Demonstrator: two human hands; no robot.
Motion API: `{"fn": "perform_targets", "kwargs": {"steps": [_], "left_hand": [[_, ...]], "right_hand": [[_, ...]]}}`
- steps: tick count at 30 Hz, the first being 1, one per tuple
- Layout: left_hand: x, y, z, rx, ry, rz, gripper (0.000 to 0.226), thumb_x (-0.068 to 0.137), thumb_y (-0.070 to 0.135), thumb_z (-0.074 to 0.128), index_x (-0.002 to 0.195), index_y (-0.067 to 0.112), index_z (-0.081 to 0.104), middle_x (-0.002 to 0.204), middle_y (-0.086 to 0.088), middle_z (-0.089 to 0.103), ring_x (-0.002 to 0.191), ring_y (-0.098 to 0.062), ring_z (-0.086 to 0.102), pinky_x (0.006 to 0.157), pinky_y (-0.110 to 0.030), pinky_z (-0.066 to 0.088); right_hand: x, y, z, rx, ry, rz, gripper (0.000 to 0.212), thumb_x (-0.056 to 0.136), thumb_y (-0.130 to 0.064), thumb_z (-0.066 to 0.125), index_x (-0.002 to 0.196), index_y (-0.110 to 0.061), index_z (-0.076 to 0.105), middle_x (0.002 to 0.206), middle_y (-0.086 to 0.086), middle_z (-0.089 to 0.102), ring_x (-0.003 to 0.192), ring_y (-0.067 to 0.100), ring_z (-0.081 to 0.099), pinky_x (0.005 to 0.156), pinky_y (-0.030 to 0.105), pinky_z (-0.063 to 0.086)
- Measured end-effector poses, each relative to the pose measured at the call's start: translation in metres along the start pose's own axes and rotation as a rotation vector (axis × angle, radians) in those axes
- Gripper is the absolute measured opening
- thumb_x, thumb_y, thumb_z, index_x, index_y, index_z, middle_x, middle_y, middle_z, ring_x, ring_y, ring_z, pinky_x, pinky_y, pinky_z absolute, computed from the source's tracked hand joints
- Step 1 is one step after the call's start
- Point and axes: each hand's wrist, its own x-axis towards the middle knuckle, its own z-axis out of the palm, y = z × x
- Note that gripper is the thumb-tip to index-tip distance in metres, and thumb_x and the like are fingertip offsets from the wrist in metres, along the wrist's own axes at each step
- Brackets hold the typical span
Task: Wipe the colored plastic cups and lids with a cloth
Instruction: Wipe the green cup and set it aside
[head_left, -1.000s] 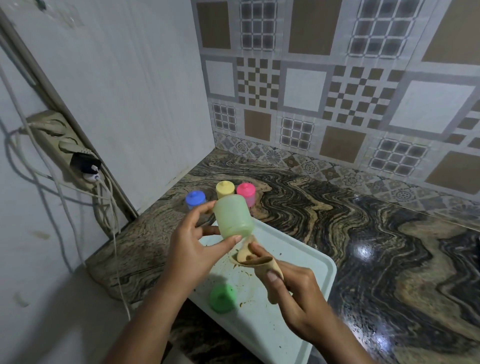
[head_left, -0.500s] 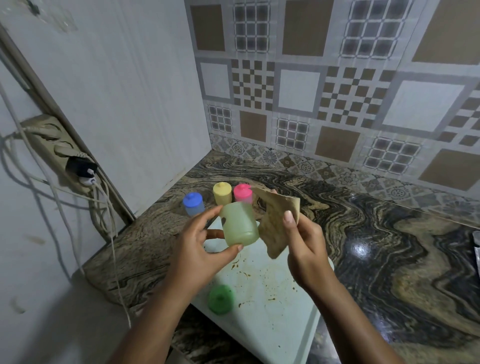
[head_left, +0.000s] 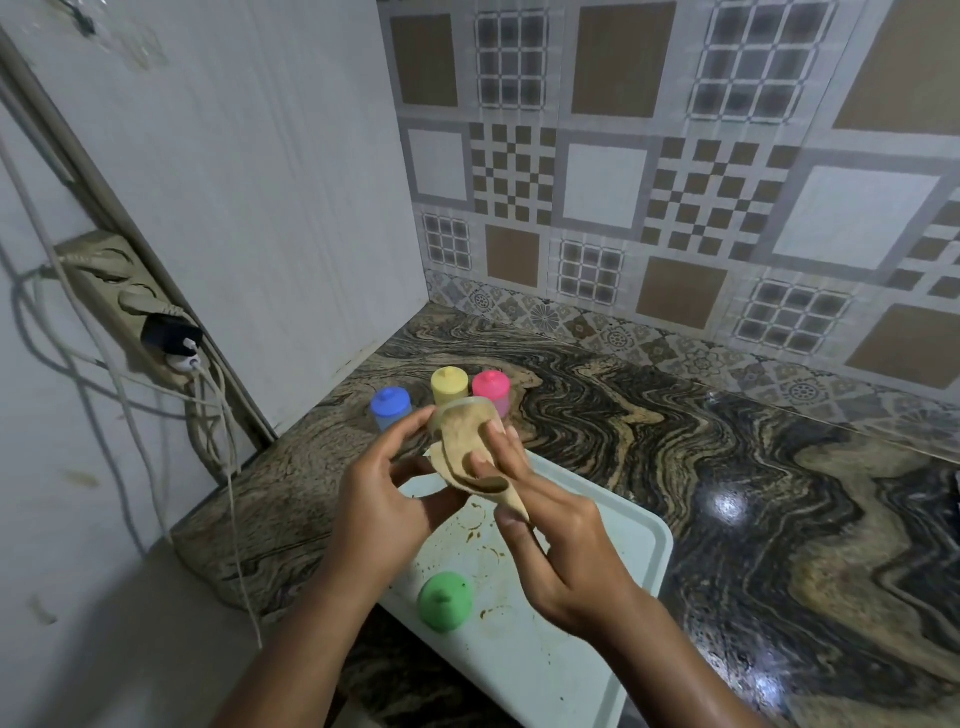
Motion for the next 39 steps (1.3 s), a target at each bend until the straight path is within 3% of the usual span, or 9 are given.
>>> {"fn": "perform_targets", "kwargs": {"steps": [5,9,12,15,18,22,24,27,39], "left_hand": [[0.000,-0.002,0.001,0.003,-0.007,-0.016,0.077,0.066,0.000,0.091,0.126,0.035,0.059,0.106,0.030,0.072,0.100,-0.008,0.074,0.096,-0.048,0.057],[0.003,0.002,0.000,-0.078,0.022,0.016,0.072,0.060,0.021,0.090,0.124,0.033,0.058,0.132,0.008,0.065,0.107,-0.020,0.072,0.090,-0.054,0.059],[0.001,0.002,-0.004,-0.122,0.008,0.017,0.073,0.070,-0.003,0.087,0.126,0.033,0.057,0.132,0.004,0.062,0.106,-0.025,0.072,0.076,-0.058,0.061],[-0.001,0.002,-0.007,-0.110,0.004,0.045,0.080,0.069,-0.006,0.087,0.134,0.031,0.057,0.130,0.014,0.063,0.104,-0.021,0.072,0.073,-0.053,0.062],[-0.003,0.002,-0.008,-0.039,0.000,0.065,0.080,0.063,0.012,0.092,0.134,0.028,0.058,0.128,0.015,0.067,0.102,-0.017,0.073,0.085,-0.042,0.060],[-0.006,0.004,-0.002,0.022,-0.043,0.097,0.083,0.067,0.000,0.090,0.133,0.036,0.058,0.121,0.005,0.072,0.102,-0.010,0.073,0.080,-0.021,0.057],[-0.006,0.007,0.004,0.025,-0.054,0.130,0.082,0.067,-0.003,0.089,0.130,0.038,0.058,0.125,0.000,0.070,0.104,-0.008,0.073,0.081,-0.017,0.054],[-0.006,0.015,0.008,0.045,-0.070,0.170,0.076,0.069,-0.001,0.088,0.128,0.038,0.060,0.124,0.013,0.070,0.104,-0.007,0.072,0.085,-0.018,0.054],[-0.002,0.008,0.005,0.108,-0.070,0.228,0.063,0.069,0.004,0.089,0.123,0.030,0.068,0.123,0.014,0.067,0.107,-0.009,0.071,0.094,-0.037,0.058]], "right_hand": [[-0.024,0.003,0.000,0.036,0.039,-0.033,0.040,0.101,-0.003,0.049,0.140,0.000,0.057,0.159,0.011,0.041,0.148,0.028,0.039,0.120,0.049,0.036],[-0.043,0.011,-0.002,0.040,0.005,0.013,0.038,0.107,-0.020,0.043,0.130,-0.001,0.066,0.156,0.004,0.049,0.139,0.019,0.053,0.110,0.042,0.049],[-0.053,0.016,-0.001,0.199,0.101,0.196,0.035,0.105,-0.011,0.042,0.112,-0.001,0.075,0.129,0.003,0.071,0.133,0.020,0.059,0.100,0.041,0.054],[-0.043,0.012,-0.006,0.477,0.342,0.390,0.037,0.104,-0.030,0.047,0.096,-0.012,0.078,0.082,0.010,0.075,0.079,0.018,0.070,0.070,0.033,0.053],[-0.019,0.006,-0.015,0.502,0.425,0.371,0.063,0.100,-0.053,0.051,0.069,0.001,0.062,0.059,0.025,0.058,0.057,0.037,0.055,0.062,0.055,0.047],[0.015,-0.005,-0.024,0.312,0.374,0.250,0.046,0.105,-0.045,0.045,0.081,-0.009,0.060,0.070,0.021,0.060,0.062,0.038,0.050,0.058,0.055,0.043],[0.027,-0.010,-0.022,0.121,0.277,0.185,0.030,0.106,-0.029,0.044,0.110,-0.014,0.070,0.112,0.013,0.072,0.096,0.030,0.065,0.083,0.044,0.054],[0.038,-0.012,-0.014,-0.069,0.104,0.073,0.045,0.106,-0.019,0.044,0.148,-0.005,0.050,0.162,0.008,0.038,0.153,0.014,0.029,0.123,0.032,0.030],[0.013,-0.005,-0.011,-0.054,-0.011,-0.035,0.043,0.107,-0.021,0.043,0.147,-0.006,0.050,0.164,0.011,0.033,0.154,0.029,0.025,0.126,0.045,0.025]]}}
